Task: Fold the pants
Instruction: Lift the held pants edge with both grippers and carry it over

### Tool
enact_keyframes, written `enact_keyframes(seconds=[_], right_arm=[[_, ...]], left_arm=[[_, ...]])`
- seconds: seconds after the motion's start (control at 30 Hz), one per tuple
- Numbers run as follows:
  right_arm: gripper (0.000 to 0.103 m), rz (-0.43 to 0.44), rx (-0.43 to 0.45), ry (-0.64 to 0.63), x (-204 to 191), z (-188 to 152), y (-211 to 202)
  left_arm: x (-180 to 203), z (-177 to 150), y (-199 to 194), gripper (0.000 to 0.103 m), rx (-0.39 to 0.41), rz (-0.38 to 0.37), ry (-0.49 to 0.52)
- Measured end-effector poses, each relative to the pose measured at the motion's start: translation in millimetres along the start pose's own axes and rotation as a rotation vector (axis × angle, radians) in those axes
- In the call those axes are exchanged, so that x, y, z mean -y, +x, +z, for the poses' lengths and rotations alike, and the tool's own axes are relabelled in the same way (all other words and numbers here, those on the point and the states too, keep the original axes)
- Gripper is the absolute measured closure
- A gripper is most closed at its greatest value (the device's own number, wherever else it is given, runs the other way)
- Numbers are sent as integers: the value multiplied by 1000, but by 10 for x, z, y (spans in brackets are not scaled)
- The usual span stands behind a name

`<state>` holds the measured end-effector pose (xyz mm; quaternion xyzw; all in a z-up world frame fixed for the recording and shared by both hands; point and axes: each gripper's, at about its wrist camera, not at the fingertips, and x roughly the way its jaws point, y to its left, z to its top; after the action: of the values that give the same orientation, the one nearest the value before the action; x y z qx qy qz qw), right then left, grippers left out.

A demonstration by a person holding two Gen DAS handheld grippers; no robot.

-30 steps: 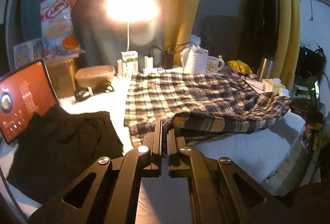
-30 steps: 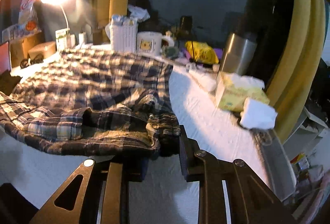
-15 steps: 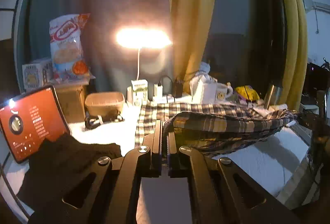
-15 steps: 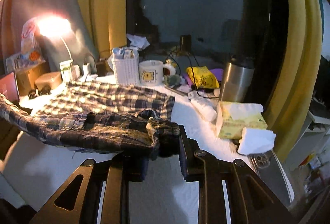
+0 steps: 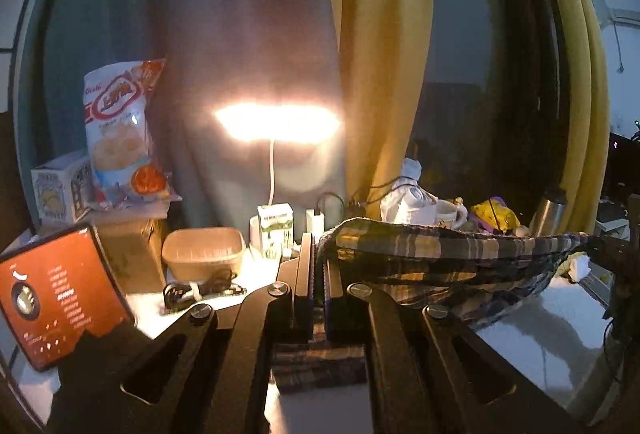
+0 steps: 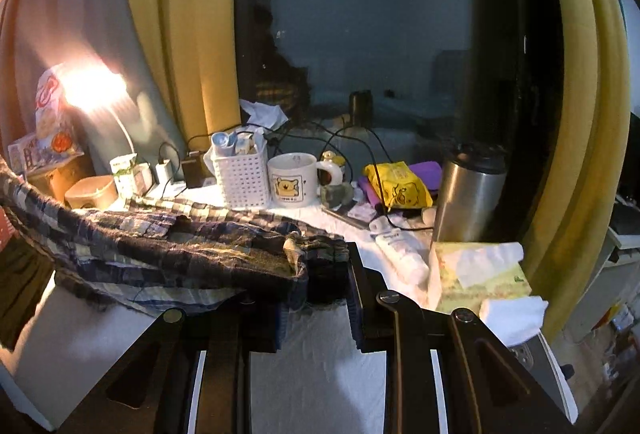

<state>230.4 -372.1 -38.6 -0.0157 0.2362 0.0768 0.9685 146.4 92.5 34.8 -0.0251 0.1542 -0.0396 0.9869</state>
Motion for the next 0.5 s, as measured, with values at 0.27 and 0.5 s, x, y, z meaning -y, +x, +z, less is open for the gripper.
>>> enact_keyframes(seconds=[0.27,0.5], right_arm=[[78,-39,-1,-28,21,193,329],[78,-62,-23,-29,71,315,708]], left_arm=[[-4,161,458,101,-8,-3,33],[-70,156,995,101,-60,-13,32]])
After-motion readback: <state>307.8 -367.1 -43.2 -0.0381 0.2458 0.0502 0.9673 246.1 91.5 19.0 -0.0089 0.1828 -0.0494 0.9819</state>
